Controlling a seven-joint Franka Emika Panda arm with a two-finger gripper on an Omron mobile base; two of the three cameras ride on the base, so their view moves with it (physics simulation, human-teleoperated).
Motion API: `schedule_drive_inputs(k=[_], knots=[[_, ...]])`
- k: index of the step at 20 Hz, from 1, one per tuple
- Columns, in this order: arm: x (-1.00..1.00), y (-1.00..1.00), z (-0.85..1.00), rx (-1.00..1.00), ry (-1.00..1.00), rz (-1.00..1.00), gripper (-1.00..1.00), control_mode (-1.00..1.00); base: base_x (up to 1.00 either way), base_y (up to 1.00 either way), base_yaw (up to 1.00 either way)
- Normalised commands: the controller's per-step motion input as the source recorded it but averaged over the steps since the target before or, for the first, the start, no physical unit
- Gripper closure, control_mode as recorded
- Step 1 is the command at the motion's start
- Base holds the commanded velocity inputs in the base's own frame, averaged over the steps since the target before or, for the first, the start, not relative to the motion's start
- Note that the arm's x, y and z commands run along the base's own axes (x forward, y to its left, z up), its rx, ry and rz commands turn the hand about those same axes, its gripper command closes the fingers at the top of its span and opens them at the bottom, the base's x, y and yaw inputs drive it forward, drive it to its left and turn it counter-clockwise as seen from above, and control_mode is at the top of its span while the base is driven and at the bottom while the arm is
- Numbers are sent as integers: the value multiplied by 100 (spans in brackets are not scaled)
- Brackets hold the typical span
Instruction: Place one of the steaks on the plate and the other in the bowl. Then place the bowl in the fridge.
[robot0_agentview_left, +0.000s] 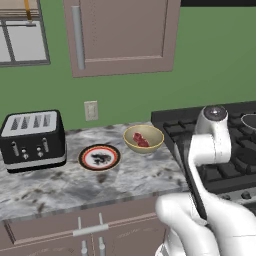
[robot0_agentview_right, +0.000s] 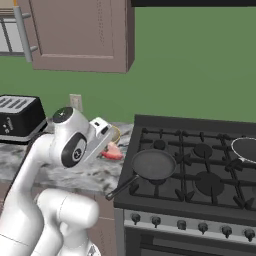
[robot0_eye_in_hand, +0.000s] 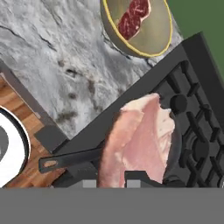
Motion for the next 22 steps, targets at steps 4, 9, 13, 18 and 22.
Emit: schedule_drive_inputs(k=[4,9,13,18,22], knots=[[-72,85,53,0,12,6,100,-100,0,0,0],[-83,76,28,0,0,0,100,-100,0,0,0],[-64,88,17,0,0,2,100,-100,0,0,0],[-12,92,-4,9,-3,15,100,-100,0,0,0],[14,85,-12,1,0,46,100,-100,0,0,0]])
